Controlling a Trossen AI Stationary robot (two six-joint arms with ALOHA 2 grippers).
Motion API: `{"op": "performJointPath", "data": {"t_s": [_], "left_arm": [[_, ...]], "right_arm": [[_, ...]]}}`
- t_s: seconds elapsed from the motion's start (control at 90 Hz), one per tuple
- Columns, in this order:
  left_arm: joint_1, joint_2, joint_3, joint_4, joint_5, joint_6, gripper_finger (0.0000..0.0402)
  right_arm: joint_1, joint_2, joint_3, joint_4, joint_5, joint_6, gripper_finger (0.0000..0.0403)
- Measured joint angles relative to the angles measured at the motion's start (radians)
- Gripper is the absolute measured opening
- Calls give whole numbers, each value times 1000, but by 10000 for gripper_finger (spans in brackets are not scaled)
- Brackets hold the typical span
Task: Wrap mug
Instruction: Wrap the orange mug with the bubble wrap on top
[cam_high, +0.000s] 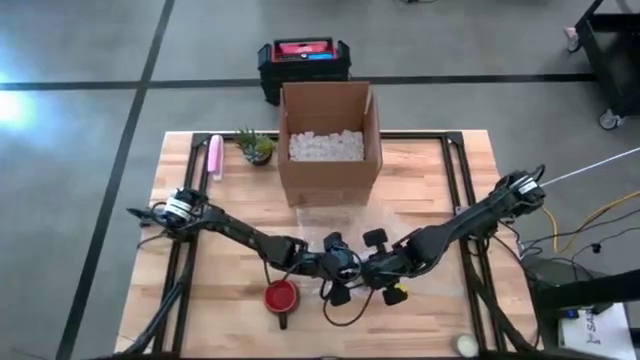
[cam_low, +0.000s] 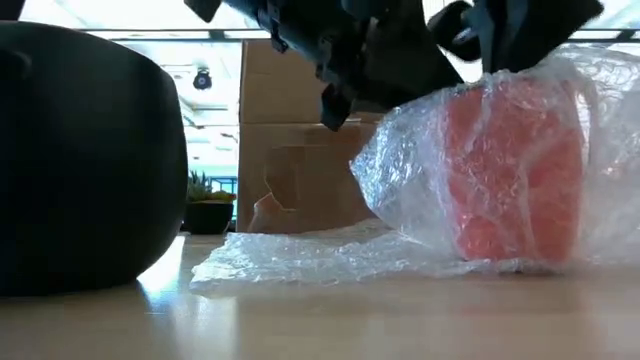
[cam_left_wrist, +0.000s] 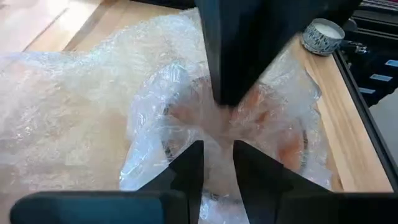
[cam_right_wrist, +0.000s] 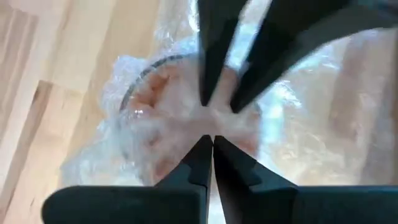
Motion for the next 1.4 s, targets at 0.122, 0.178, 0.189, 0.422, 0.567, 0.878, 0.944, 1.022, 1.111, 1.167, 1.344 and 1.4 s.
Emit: {"op": "performJointPath", "data": {"t_s": [0.122,0.178,0.189,0.422,0.567,0.878,0.944,1.022,1.111,1.167,1.344,1.4], "left_arm": [[0,-1,0,2,3,0,75],[0,-1,0,1,3,0,75],[0,-1,0,1,3,0,75],[1,-3,0,7,4,4,75],[-1,-3,0,2,6,4,75],[0,-3,0,-3,4,8,75],[0,-3,0,-3,4,8,75],[0,-3,0,-2,4,8,75],[0,-3,-1,-2,4,7,75],[0,-3,-1,5,9,4,75],[1,-3,-2,5,15,5,75],[1,-3,-2,5,16,5,75]], "right_arm": [[0,-3,-6,-27,-12,5,2],[-3,21,-14,-29,-33,5,2],[-3,26,-15,-26,-35,4,2],[-6,153,-32,7,-29,-23,2],[-6,172,-17,30,-33,-66,2],[-4,38,87,-97,-99,-67,2],[-4,38,79,-80,-144,-65,2],[0,50,64,-52,-161,-64,2],[1,86,36,5,-185,-70,2],[2,116,15,37,-180,-74,2],[-9,186,1,55,-86,-108,2],[-13,200,1,58,-77,-117,2]]}}
